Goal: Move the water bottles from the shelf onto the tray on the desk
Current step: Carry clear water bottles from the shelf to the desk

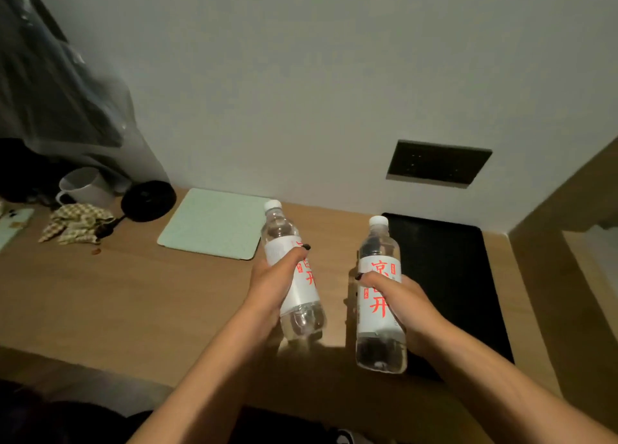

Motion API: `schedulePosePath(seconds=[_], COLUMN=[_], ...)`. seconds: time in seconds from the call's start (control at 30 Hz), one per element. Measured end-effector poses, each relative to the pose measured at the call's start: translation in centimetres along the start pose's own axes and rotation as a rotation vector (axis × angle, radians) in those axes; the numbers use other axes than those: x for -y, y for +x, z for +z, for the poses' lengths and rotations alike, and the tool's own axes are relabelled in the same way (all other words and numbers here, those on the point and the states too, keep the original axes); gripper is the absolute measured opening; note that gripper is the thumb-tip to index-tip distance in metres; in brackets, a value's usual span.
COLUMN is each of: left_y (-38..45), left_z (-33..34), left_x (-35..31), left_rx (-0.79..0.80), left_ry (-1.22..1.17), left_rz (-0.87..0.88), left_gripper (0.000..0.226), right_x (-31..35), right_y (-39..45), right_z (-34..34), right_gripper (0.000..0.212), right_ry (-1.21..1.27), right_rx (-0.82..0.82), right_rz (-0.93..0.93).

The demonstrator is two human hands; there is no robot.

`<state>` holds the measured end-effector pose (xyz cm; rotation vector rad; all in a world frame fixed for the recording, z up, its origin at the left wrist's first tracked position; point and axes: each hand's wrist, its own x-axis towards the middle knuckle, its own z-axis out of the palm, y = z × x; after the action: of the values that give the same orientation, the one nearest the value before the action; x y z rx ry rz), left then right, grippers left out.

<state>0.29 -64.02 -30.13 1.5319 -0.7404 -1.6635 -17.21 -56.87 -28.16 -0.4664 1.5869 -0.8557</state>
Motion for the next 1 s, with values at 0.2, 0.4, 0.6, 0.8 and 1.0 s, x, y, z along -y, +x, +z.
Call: schedulePosePath(seconds=[0.2,0.4,0.6,0.8,1.0], left_y=[4.9,10.2,16.2,18.9,20.2], left_z=[1.7,3.3,4.2,4.0,3.0], left_x=[-3.7,-5.9,-5.9,-5.4,-4.4], left_rx=[0.028,0.081,0.084,0.182,0.262], left_ry=[0.268,0.524,0.554,0.617,0.589], left_rz=[0.191,0.336,0.384,0.415,0.36], left_gripper=[0.041,0.055,0.066,0.056,0.05], right_x=[2.9,5.7,8.2,9.7,9.3], right_y=[1.6,5.2,9.1,13.5,16.8], right_z=[1.2,2.2,3.3,4.4,5.5], right_gripper=[0.021,0.046,0.063,0.065,0.059], right_ry=[0.001,-0.041,-0.114,-0.156,-0.165], right_rx=[-0.191,-0.311,-0.373,-0.435,-0.484], right_rz=[-0.152,-0.242,-0.308,-0.337,-0.385])
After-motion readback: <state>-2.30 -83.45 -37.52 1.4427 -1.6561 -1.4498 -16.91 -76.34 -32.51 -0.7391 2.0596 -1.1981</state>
